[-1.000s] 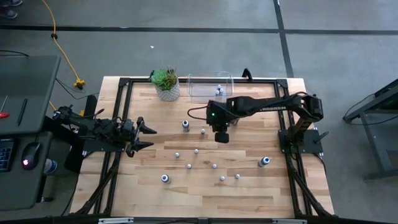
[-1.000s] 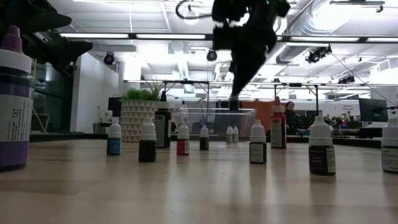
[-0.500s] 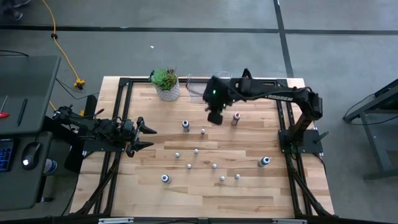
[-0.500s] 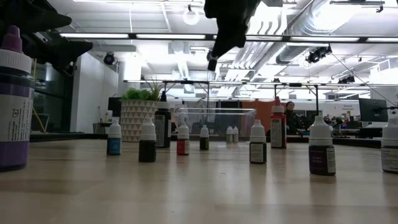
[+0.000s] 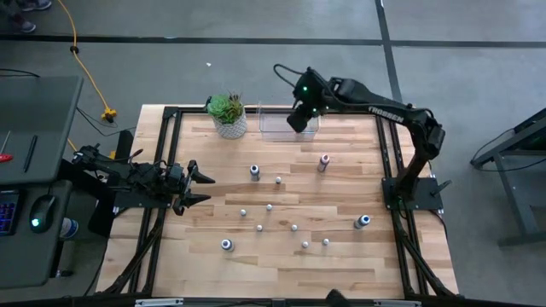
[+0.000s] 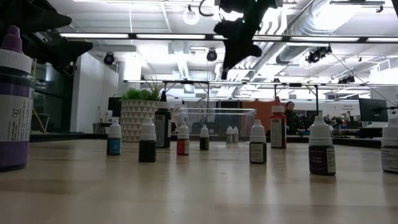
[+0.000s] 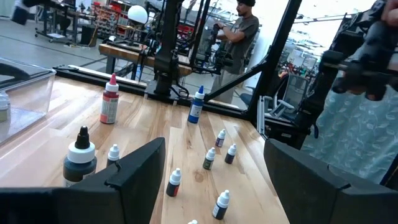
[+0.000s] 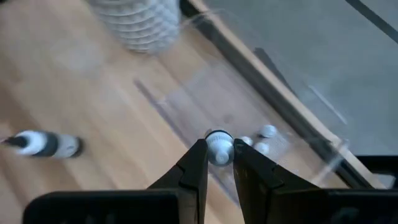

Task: Pick & Place food coloring
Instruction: Put the top small red food coloring bottle into the bin

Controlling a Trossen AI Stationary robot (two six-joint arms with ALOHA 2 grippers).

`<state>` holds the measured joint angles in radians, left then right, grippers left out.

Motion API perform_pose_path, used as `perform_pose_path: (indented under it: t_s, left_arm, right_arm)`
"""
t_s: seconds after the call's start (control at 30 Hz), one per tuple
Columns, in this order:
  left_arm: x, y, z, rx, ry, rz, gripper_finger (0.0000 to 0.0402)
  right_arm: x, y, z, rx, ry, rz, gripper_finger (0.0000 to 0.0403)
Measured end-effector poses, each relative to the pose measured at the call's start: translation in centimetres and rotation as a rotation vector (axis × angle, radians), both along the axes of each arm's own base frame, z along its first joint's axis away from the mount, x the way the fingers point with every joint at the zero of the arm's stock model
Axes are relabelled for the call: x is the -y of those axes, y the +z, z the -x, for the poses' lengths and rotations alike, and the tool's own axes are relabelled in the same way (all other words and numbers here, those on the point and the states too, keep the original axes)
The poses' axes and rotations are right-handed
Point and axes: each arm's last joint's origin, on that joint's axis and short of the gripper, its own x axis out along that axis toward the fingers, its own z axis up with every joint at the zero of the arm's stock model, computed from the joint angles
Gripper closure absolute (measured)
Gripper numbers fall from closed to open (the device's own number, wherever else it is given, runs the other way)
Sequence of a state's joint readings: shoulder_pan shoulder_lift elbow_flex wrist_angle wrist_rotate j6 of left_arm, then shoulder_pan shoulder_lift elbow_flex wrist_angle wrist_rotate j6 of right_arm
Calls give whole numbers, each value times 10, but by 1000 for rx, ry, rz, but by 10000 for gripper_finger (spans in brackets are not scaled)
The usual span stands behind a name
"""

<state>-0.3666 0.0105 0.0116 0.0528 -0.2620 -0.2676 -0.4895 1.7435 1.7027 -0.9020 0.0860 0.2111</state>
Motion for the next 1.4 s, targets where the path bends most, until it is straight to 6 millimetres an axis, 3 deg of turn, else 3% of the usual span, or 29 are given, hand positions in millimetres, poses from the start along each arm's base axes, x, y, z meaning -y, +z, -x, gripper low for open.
perform_pose_path:
  t_s: [0.43,0.93,1.4]
  left_arm:
    - [0,0,0,0,0,0,130]
    - [0,0,0,0,0,0,130]
    - [0,0,0,0,0,0,130]
  right_arm:
    - [35,-41,1,-148,-109,-87,347]
    - [42,-57,4,-232,-173,-113,348]
    - [51,-101,6,-177,-210,-180,345]
